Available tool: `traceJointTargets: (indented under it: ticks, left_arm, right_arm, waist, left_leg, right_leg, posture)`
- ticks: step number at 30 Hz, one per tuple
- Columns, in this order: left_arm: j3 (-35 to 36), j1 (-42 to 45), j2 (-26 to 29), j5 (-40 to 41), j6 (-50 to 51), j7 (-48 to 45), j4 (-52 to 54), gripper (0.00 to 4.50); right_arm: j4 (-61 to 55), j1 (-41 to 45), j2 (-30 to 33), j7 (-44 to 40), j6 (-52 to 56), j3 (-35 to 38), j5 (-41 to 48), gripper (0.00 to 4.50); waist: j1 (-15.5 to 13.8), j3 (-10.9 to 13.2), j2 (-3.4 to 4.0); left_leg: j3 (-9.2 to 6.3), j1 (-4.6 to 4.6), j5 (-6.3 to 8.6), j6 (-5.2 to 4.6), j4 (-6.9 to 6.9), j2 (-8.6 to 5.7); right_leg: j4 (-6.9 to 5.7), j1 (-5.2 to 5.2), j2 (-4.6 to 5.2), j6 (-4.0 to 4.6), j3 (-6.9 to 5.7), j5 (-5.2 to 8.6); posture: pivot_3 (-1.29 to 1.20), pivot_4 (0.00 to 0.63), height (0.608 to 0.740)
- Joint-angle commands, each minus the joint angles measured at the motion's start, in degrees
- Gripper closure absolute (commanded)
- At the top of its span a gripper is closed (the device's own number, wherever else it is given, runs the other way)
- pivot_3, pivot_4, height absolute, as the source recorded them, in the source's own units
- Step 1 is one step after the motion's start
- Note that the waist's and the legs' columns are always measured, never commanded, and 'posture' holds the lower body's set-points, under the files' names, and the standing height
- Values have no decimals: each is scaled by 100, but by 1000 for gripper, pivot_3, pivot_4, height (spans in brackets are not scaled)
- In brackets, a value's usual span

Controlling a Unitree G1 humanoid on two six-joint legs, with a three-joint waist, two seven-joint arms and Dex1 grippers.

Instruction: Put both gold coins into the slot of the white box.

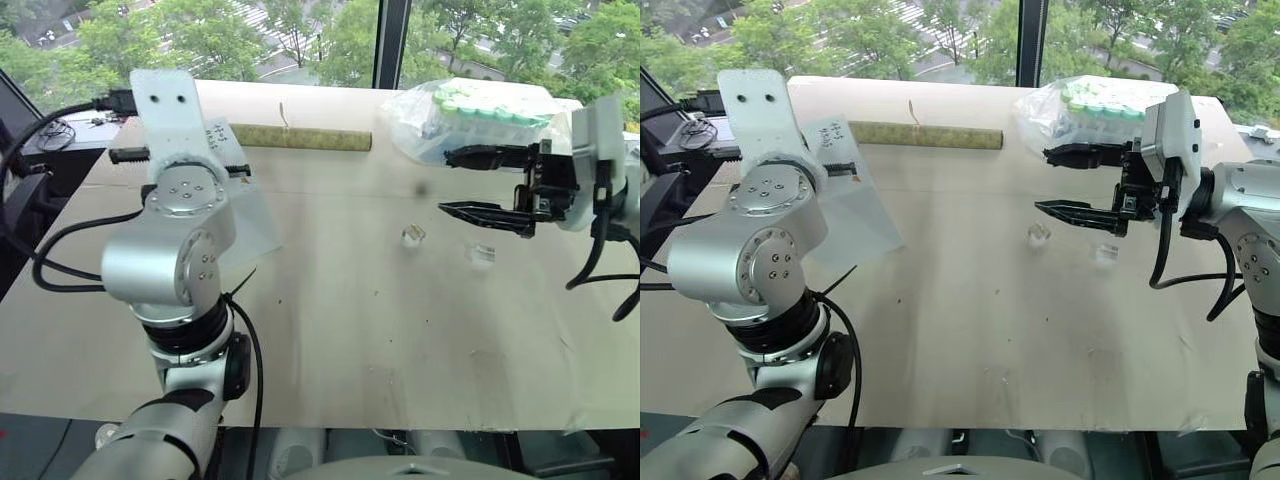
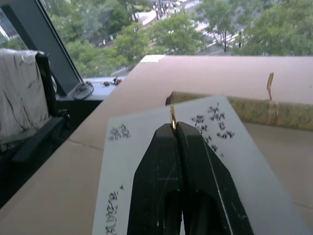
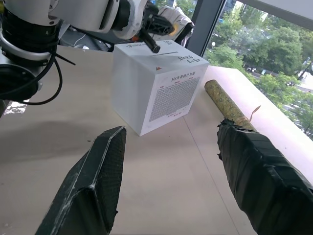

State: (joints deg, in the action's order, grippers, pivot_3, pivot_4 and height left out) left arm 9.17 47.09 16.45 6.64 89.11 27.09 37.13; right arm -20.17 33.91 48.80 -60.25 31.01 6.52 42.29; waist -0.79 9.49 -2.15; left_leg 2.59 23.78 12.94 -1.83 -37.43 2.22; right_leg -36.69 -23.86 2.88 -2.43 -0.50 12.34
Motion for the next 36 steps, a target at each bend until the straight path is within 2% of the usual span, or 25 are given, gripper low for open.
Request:
traceJointTargets:
  ticks: [1,13,29,36]
  left_arm:
    - [180,100,-153,-299,183,-162,-58,4500]
    - [271,108,-561,-809,319,-585,-465,4500]
    - [547,380,-1072,-1448,339,-769,-731,4500]
    - [690,484,-1096,-1788,317,-676,-894,4500]
  right_arm:
    - [-143,106,-3,29,-28,103,20,1328]
    - [-379,-214,259,9,116,466,179,1328]
    - [-348,-244,254,-11,63,379,84,1328]
    - [-391,-275,246,-11,53,389,72,1328]
  waist:
    - [-5,0,0]
    - [-4,-1,1]
    - [-2,-3,4]
    - [0,-3,4]
  left_leg:
    - [0,0,0,0,0,0]
    - [1,-4,0,-1,0,-2]
    - [1,-6,0,-1,-3,-4]
    - [2,-6,0,-1,-3,-5]
  right_leg:
    - [0,0,1,0,0,0]
    - [-3,2,9,4,1,2]
    - [-7,3,8,0,2,-1]
    - [-6,3,8,0,2,-1]
  posture:
    - [0,150,740]
    - [0,150,740]
    - [0,150,740]
    - [0,150,740]
